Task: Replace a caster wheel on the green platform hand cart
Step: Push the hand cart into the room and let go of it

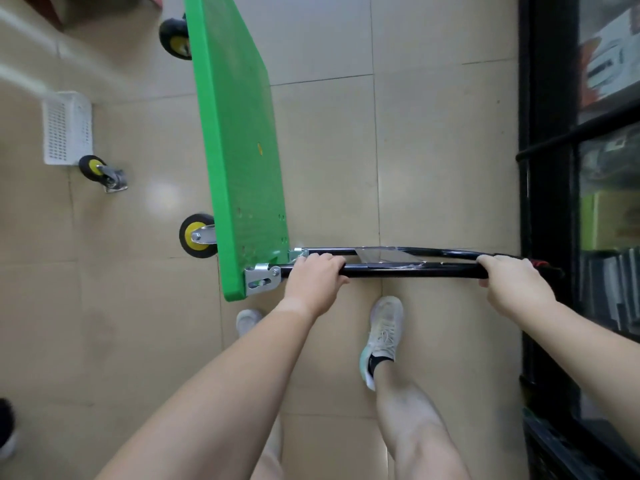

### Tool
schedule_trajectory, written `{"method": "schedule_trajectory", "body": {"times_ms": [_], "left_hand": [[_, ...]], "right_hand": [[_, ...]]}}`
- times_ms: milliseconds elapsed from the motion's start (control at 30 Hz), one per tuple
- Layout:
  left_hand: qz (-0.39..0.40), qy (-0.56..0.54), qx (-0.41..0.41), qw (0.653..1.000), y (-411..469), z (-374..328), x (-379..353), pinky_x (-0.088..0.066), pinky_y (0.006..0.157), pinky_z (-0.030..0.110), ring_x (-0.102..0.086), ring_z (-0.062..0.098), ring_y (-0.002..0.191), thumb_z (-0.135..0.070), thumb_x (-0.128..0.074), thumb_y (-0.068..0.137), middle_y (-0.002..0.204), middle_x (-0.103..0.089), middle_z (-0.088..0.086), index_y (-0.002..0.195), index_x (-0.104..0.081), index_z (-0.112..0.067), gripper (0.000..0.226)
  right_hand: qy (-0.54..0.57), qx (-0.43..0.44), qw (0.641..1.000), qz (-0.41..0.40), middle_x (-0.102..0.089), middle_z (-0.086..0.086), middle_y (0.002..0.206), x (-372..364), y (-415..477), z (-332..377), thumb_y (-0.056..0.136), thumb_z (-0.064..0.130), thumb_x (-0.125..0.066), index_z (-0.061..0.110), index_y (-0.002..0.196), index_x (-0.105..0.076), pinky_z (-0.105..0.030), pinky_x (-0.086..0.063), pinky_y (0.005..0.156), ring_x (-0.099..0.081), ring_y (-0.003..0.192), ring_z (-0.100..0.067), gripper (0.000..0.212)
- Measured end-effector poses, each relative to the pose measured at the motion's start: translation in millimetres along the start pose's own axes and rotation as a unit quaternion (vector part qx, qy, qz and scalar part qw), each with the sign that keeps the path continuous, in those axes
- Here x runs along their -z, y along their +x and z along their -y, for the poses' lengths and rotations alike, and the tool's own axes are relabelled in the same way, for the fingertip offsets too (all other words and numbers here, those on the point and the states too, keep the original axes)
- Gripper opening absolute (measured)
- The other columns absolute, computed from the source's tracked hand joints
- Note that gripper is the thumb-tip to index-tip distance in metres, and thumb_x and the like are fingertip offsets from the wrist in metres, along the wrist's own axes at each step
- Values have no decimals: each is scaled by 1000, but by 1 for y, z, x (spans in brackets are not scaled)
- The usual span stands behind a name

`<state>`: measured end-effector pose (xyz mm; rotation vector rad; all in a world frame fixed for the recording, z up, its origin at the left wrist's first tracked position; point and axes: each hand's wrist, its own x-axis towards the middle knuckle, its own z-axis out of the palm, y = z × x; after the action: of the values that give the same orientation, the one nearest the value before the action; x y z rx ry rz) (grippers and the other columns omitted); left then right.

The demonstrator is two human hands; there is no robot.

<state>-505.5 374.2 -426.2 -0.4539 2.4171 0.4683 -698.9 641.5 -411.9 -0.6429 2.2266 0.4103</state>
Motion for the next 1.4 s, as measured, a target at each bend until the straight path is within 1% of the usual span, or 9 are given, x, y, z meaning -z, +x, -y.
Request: {"method": "schedule_trajectory", "body": {"times_ms": [200, 467, 567, 700, 833, 900, 1033, 1167, 1400], "left_hand": [[-65, -204, 38, 976, -16, 11, 14, -38, 110, 37, -51, 28, 127, -31, -59, 103, 131, -63, 9, 139, -57, -10, 42], [-293, -375, 254, 842, -35, 111, 88, -40, 106, 24, -57, 19, 119, -20, -70, 96, 133, -60, 9, 143, -54, -8, 51], [-301, -381, 274, 830, -31, 140, 92, -46, 109, 36, -59, 21, 118, -21, -75, 92, 136, -59, 6, 146, -52, -13, 59], [-267, -393, 277, 836, -27, 159, 85, -47, 107, 35, -59, 21, 115, -21, -81, 87, 137, -56, 4, 151, -47, -15, 73], [-244, -449, 231, 828, -22, 164, 80, -46, 85, 4, -64, -7, 94, -6, -82, 84, 124, -68, -2, 144, -54, -13, 67], [-258, -469, 226, 814, -20, 163, 79, -44, 77, -1, -60, -19, 83, -1, -81, 83, 108, -69, -8, 139, -57, -10, 62], [-278, -533, 228, 766, -14, 161, 74, -56, 87, 19, -63, -13, 79, 6, -77, 82, 101, -66, -10, 134, -58, -11, 58], [-293, -585, 235, 719, -14, 163, 70, -57, 77, 17, -66, -7, 76, 13, -73, 81, 100, -66, -6, 127, -59, -15, 55], [-308, -598, 248, 697, -21, 186, 63, -60, 82, 30, -63, 10, 79, 12, -78, 77, 94, -67, -4, 126, -63, -16, 59]], "right_hand": [[137, 157, 978, -10, -51, 2, 146, -2, -6, 52, 88, 35, -73, 23, 149, -42, -34, -34, 113, -44, 135, -21, 69], [45, 181, 982, 7, -55, 10, 139, 10, 5, 112, 94, 36, -62, 34, 142, -46, -33, -43, 100, -50, 128, -18, 51], [38, 173, 984, -2, -59, 10, 128, 7, 12, 116, 93, 34, -64, 35, 136, -51, -35, -44, 95, -53, 122, -18, 45], [4, 172, 985, 8, -55, 12, 126, 6, 18, 121, 95, 33, -59, 38, 133, -50, -35, -41, 94, -49, 123, -16, 40], [-12, 160, 987, -10, -49, 12, 103, 5, 19, 127, 94, 20, -47, 40, 119, -55, -31, -36, 83, -50, 111, -15, 33], [-15, 159, 987, -17, -48, 11, 97, 4, 20, 129, 92, 17, -49, 39, 115, -59, -32, -34, 78, -52, 106, -17, 33], [26, 176, 983, -42, -52, 6, 88, -2, 23, 123, 86, 11, -61, 32, 115, -69, -32, -31, 72, -55, 92, -23, 36], [66, 191, 978, -55, -54, 6, 83, -3, 25, 123, 80, 5, -71, 27, 115, -74, -32, -36, 70, -57, 86, -27, 42], [77, 206, 975, -26, -56, 8, 90, 2, 20, 152, 85, 12, -70, 28, 131, -66, -31, -45, 78, -57, 98, -22, 49]]}}
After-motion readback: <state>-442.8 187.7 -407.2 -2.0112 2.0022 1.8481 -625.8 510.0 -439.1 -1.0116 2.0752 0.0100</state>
